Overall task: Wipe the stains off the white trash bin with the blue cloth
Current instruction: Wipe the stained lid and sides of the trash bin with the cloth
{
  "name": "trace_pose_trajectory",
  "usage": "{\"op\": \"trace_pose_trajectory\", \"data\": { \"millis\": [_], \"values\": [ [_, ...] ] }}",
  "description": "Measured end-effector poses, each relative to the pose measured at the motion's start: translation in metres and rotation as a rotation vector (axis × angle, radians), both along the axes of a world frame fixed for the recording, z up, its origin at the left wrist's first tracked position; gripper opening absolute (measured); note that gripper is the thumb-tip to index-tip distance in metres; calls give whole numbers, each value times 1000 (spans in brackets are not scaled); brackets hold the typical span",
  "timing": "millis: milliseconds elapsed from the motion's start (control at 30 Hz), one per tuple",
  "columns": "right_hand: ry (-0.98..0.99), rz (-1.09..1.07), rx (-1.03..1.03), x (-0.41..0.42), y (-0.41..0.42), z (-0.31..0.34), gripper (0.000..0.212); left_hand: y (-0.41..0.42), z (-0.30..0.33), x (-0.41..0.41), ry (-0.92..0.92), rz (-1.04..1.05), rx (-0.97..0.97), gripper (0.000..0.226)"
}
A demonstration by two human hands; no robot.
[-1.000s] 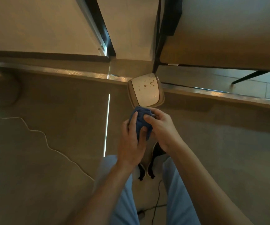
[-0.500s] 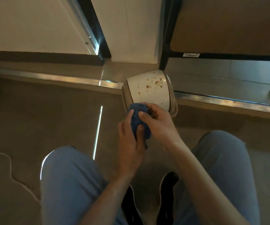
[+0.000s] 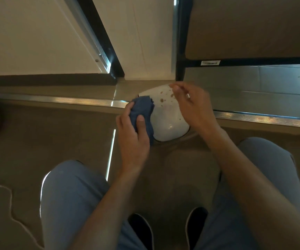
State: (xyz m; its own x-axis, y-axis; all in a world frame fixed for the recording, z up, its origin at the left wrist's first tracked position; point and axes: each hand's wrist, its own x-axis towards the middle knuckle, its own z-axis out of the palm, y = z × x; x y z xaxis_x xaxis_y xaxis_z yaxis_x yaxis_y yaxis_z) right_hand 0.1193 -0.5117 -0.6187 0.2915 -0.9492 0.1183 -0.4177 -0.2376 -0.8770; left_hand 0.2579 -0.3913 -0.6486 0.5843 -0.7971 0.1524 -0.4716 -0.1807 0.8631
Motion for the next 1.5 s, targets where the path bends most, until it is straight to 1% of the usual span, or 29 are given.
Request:
{"op": "trace_pose_trajectory", "data": {
  "millis": [100,233,300,367,433,500,567,700,833,900,1033,1167,1267,1367,1500],
  "values": [
    [92,8,-21,-1,-37,-23,35,-15,-5,8,-28,-14,1,43],
    [228,75,-67,7,-60,-41,43,-16,-25,10,-149,-64,104,45],
    [234,124,-76,13,-65,-45,40,-14,-31,7,-224,-67,130,46],
    [208,141,-36,19,-66,-48,39,-16,-36,4,-289,-39,138,47],
    [201,113,10,25,-64,-55,39,-24,-41,6,-350,-16,145,47],
    [213,73,13,27,-61,-62,38,-35,-44,12,-388,-34,131,47],
    [218,47,-23,27,-58,-67,37,-47,-42,18,-374,-77,131,47],
    [216,14,-94,26,-55,-72,34,-78,-31,35,-271,-130,152,41],
    [260,-14,-95,27,-54,-72,34,-116,-26,53,-241,-135,202,38],
    [258,-28,-94,28,-53,-71,33,-122,-26,54,-216,-136,221,38],
    [253,-55,-77,30,-52,-73,32,-93,-35,39,-300,-171,125,39],
    [228,-52,-67,29,-53,-73,32,-48,-56,21,-319,-189,69,48],
    [220,-60,-56,29,-53,-73,31,-30,-71,17,-292,-218,58,53],
    [214,-64,-74,29,-51,-71,29,-31,-75,14,-245,-194,10,53],
    [211,-87,-50,31,-49,-67,19,-34,-75,11,-203,-174,-56,51]
  ]
}}
